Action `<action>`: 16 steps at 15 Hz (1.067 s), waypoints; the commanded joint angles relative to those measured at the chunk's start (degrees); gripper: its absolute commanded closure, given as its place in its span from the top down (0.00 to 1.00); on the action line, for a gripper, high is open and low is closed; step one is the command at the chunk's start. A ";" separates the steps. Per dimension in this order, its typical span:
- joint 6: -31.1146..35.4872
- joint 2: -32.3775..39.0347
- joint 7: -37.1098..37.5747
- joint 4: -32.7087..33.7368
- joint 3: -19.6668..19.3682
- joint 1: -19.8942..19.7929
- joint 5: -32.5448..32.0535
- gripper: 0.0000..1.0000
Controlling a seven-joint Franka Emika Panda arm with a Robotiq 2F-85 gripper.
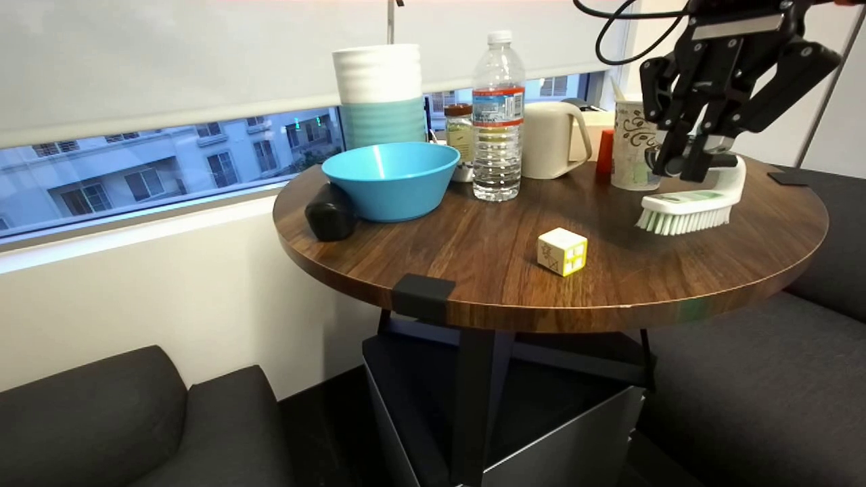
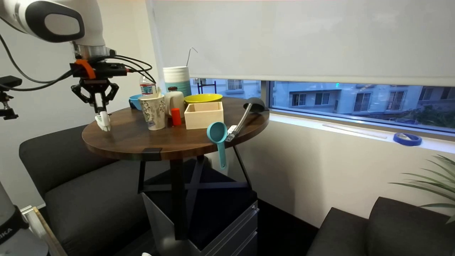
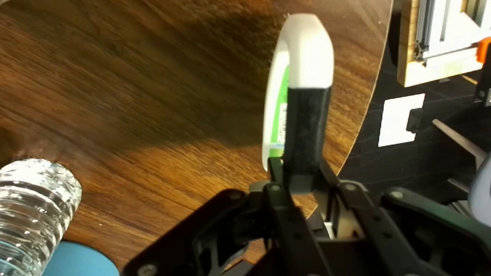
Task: Pick up the brush and sweep the small blue and orange things off of the table
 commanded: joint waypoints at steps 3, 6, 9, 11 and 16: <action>2.52 5.17 2.96 2.20 0.43 0.78 -0.32 0.06; 2.15 6.20 2.60 2.94 0.15 0.87 -0.01 0.49; 0.39 5.17 3.60 4.39 0.66 0.13 -1.57 0.70; -1.61 3.98 4.61 5.93 1.03 -0.04 -2.53 0.83; -10.22 -0.44 6.70 10.68 0.91 -1.06 -5.48 1.00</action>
